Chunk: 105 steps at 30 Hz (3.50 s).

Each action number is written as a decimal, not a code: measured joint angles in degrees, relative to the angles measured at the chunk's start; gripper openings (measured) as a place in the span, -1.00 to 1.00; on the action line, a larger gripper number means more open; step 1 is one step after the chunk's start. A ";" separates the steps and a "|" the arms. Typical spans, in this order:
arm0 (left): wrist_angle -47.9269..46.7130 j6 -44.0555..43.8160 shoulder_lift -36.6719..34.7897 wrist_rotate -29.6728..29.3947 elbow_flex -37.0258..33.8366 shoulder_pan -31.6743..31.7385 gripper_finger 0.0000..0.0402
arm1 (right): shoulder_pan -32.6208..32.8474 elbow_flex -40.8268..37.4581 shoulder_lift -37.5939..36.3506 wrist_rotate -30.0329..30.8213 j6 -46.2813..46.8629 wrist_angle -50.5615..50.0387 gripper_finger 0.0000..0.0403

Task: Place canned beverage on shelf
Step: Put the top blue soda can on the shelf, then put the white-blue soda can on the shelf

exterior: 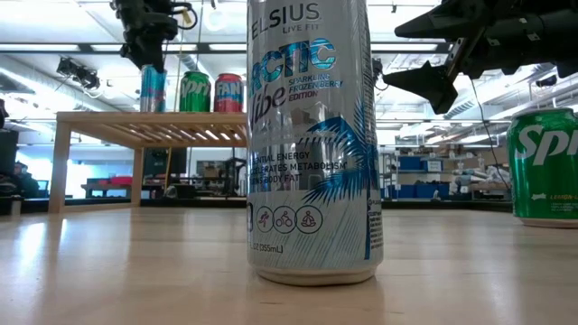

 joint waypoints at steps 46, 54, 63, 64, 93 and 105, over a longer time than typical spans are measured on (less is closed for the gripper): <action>-5.90 30.39 -0.26 5.82 1.92 1.83 0.27 | 0.00 0.00 -0.02 0.00 0.00 0.00 0.68; -5.90 30.38 -0.26 6.01 1.92 1.81 0.27 | -0.01 -0.01 0.00 0.00 0.00 -0.01 0.68; -6.19 29.88 1.36 6.29 1.99 1.81 0.27 | 0.00 0.00 0.00 0.00 0.02 -0.02 0.68; -6.19 29.88 1.44 6.59 2.01 1.81 0.27 | -0.02 0.00 -0.02 0.00 0.02 0.00 0.68; -2.88 23.40 -0.01 4.50 1.99 1.81 0.58 | -0.01 -0.02 0.00 0.00 0.01 -0.01 0.68; 3.83 16.79 -5.50 4.48 1.99 1.31 0.58 | -0.02 0.00 -0.02 0.00 0.02 0.00 0.68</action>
